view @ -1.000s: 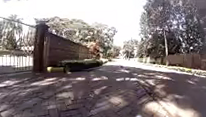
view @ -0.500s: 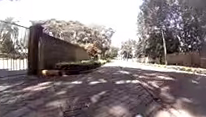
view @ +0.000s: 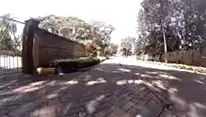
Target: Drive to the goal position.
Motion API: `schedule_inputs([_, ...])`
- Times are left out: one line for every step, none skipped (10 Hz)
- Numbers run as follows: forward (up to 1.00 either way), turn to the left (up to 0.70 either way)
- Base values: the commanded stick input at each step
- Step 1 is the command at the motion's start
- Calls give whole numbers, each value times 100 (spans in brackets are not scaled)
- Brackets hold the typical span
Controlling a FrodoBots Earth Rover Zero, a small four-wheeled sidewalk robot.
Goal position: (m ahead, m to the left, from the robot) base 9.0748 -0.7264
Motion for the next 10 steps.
schedule_inputs([70,-10])
schedule_inputs([70,-7])
schedule_inputs([70,-4])
schedule_inputs([70,-1])
schedule_inputs([70,0])
schedule_inputs([70,0])
schedule_inputs([70,0])
schedule_inputs([70,0])
schedule_inputs([70,0])
schedule_inputs([70,0])
